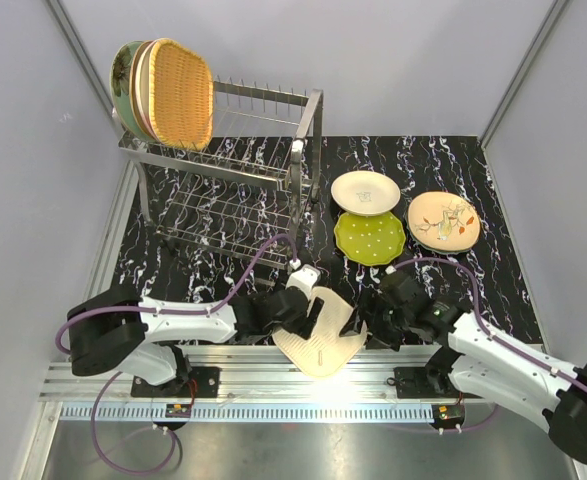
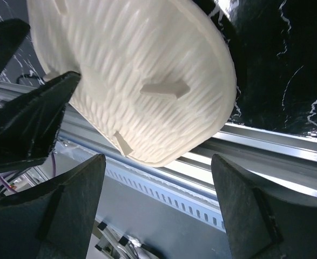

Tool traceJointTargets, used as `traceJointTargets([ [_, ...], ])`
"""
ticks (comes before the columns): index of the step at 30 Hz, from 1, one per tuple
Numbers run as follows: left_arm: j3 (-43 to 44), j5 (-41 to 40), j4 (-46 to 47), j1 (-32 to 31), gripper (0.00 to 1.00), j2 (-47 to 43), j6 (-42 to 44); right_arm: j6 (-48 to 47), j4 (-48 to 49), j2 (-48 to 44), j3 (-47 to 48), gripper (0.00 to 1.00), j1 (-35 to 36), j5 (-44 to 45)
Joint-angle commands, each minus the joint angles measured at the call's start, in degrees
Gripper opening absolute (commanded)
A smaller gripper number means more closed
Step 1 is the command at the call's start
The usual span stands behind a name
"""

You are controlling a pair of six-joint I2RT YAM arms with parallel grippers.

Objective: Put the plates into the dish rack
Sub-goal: Grab a plate with the right arm

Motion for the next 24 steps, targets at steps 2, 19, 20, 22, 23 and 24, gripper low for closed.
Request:
traceJointTargets([
  [2, 1.14, -1.83, 4.72, 0.13, 0.75, 0.24, -1.07, 3.65, 3.21, 0.64, 0.06, 0.87, 3.18, 2.7],
  [19, -0.79, 1.69, 6.22, 0.13, 0.73, 0.15, -4.85, 11.92, 11.91, 5.27, -4.17, 0.86, 10.28, 8.06],
  [20, -0.88, 1.78, 6.4, 0.22, 0.73, 0.06, -4.94, 12.62, 12.79, 6.16, -4.25, 0.85, 10.82, 8.67],
  [22, -0.97, 1.87, 6.49, 0.22, 0.73, 0.06, -5.03, 14.64, 14.63, 8.44, -4.34, 0.86, 12.22, 10.86],
  [23, -0.97, 1.95, 6.49, 0.13, 0.73, 0.06, -5.11, 15.44, 15.16, 8.8, -4.34, 0.86, 13.71, 12.09],
  [24, -1.05, 2.04, 6.49, 0.13, 0.73, 0.32, -5.2, 16.23, 15.95, 9.07, -4.43, 0.86, 14.6, 13.41],
])
